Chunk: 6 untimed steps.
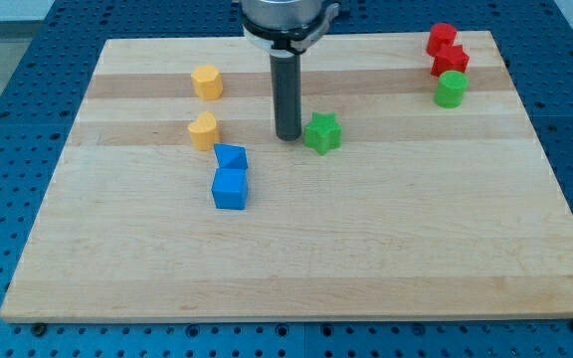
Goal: Push the green star towards the green circle
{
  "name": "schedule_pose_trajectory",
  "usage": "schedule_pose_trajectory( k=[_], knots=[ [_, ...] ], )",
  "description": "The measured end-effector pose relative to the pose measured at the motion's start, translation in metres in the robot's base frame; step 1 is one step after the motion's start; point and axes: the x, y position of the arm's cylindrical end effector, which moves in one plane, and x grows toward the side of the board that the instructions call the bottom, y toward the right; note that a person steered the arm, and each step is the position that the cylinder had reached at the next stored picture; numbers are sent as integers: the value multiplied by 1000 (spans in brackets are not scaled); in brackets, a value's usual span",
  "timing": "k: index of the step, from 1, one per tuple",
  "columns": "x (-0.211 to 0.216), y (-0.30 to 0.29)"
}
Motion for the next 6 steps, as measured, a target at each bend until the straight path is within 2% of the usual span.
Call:
schedule_pose_trajectory(
  k=[2,4,6],
  knots=[
    [19,64],
    [67,108],
    [38,115]
  ],
)
